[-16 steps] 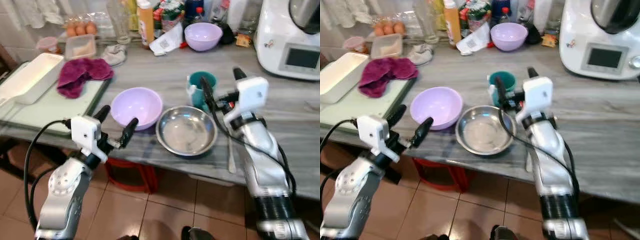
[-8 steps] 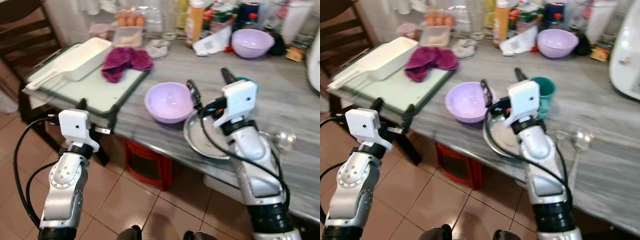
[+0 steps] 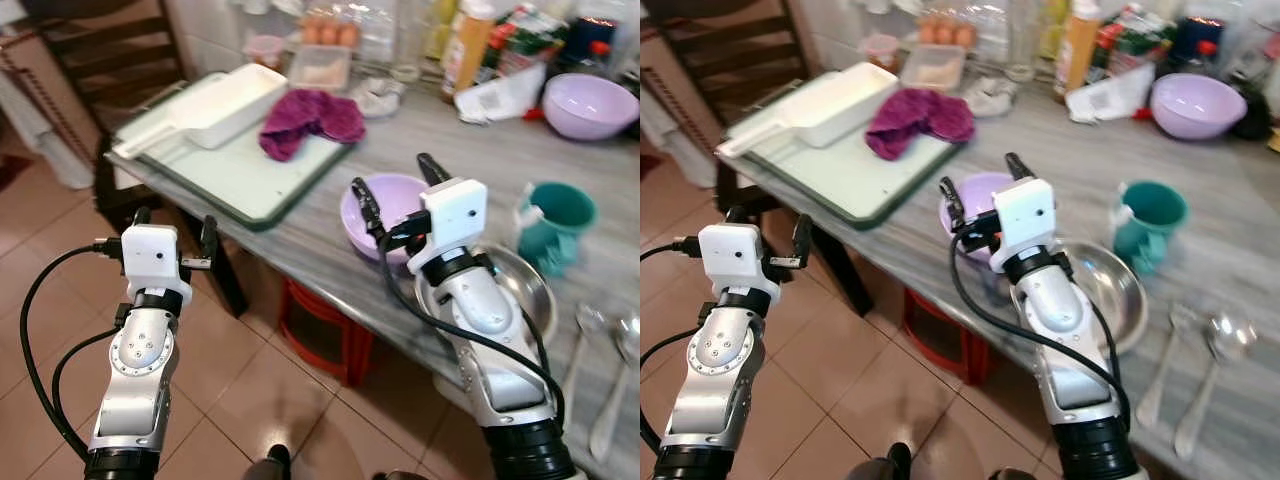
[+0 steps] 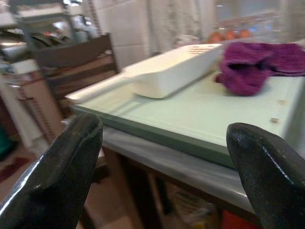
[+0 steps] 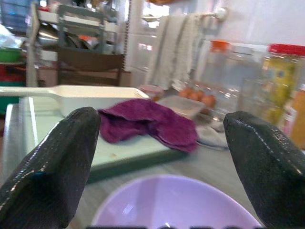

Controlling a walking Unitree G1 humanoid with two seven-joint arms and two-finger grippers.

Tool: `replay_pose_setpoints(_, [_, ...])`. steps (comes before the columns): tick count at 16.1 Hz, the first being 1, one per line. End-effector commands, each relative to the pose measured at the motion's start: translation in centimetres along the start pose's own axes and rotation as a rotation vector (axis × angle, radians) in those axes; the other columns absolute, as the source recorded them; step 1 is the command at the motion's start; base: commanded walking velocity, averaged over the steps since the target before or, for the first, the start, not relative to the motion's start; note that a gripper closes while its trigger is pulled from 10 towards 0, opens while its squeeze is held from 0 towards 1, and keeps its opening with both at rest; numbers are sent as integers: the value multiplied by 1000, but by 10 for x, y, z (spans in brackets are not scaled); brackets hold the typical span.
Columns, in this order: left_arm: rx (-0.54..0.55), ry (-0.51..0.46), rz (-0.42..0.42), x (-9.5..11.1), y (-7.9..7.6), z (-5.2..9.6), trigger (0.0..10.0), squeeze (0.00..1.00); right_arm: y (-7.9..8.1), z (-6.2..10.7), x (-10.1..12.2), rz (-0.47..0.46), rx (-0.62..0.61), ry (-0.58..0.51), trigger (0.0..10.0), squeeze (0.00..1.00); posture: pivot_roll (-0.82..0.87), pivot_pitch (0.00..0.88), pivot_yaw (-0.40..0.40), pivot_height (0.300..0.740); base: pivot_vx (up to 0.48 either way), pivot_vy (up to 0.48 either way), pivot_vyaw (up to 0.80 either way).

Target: Setting the table

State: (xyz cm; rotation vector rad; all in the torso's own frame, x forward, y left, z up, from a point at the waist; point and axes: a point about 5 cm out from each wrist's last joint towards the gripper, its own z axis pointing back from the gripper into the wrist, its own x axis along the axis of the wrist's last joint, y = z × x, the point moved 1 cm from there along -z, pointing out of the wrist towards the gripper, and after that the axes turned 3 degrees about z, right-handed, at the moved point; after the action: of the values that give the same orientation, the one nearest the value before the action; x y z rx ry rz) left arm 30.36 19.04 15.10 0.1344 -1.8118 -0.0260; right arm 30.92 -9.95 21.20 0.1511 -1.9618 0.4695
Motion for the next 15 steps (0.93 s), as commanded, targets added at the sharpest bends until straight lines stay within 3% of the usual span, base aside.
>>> replay_pose_setpoints(1, [16,-6,-17,-1,0,1,10000,0,2,1,3,10,10,-6,10000,0,-144,109,32,740,0,0,794])
replay_pose_setpoints(6, [33,15,-3,-7,-11,6,10000,0,6,0,3,6,16,-7,10000,0,-144,109,32,740,0,0,794])
replay_pose_setpoints(11, [136,7,-69,-6,6,0,10000,0,9,-2,4,2,22,-11,10000,0,-141,109,35,740,0,0,794])
replay_pose_setpoints(15, [138,7,-69,-5,5,0,10000,0,10,-3,6,3,22,-20,10000,0,-138,112,38,740,0,0,794])
